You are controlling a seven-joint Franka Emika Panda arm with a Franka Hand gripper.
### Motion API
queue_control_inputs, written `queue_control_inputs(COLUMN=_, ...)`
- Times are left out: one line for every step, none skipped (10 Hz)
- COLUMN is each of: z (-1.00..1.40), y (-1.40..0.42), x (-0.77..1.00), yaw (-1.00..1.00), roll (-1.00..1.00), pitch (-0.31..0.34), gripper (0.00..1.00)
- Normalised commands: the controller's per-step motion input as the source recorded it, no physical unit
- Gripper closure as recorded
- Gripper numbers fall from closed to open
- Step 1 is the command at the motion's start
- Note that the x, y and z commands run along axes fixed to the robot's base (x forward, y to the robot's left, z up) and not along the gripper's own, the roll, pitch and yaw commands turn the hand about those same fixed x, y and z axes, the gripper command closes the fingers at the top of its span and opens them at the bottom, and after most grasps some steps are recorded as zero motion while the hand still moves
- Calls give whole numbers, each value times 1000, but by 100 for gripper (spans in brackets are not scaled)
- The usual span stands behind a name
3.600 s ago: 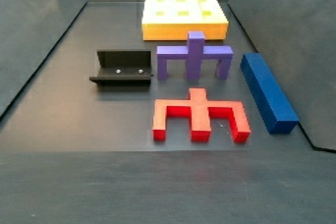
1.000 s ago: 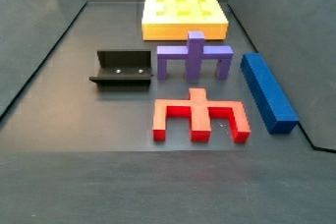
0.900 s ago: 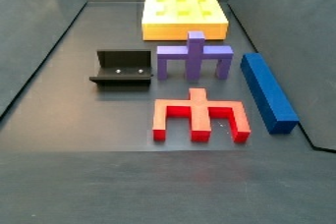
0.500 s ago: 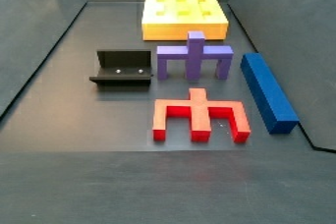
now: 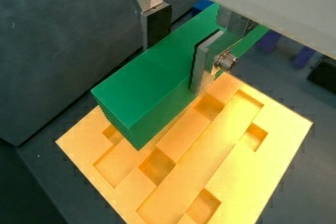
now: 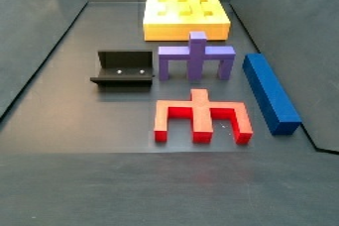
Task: Pick up the green object. Move up. Move to above the board. Insert the green object.
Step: Insert the green object.
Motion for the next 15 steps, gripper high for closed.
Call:
queue_control_inputs(z=-640, y=-211, x=-143, yaw=0, roll=-44, pitch=-10, gripper=100)
queue_control_inputs(z=-457, y=-194, x=-171, yaw=0, roll=86, pitch=0, gripper=100)
queue_control_inputs(z=-380, y=-257, x=-217, yaw=66, roll=197, pitch=24, gripper=100)
queue_control_inputs(z=-354, y=-243, x=-177, yaw=83, roll=220, pitch=29, gripper=100)
queue_control_inputs(z=-337, y=-220, x=-203, yaw=89, roll=216, pitch=13, gripper=100)
queue_control_inputs(z=-343, y=-220, x=-174, yaw=126, roll=204, pitch=0, gripper=100)
queue_control_inputs(z=-403, y=-163, x=-134, yaw=137, roll=77, pitch=0, gripper=100)
queue_control_inputs(z=-394, y=-126, x=-126, yaw=123, roll=0, pitch=-14, gripper=100)
queue_control_inputs(z=-329, y=-129, x=-94, yaw=137, roll=0, pitch=-31, gripper=100)
queue_control_inputs(z=-300, y=-120, x=-100, yaw=146, roll=0, pitch=-36, gripper=100)
queue_control_inputs(z=-277, y=-117, x=-37, yaw=151, roll=3, pitch=-21, gripper=100)
queue_control_inputs(z=-289, y=-131, x=0, yaw=194, roll=150, pitch=0, gripper=100)
queue_control_inputs(z=-217, y=-97, x=0, yaw=160, roll=151, pitch=0, gripper=100)
queue_control_inputs(z=-206, y=-37, x=111, yaw=40, roll=154, pitch=0, gripper=100)
queue_control_inputs(z=-197, y=0, x=223, yaw=0, roll=170, pitch=0, gripper=100)
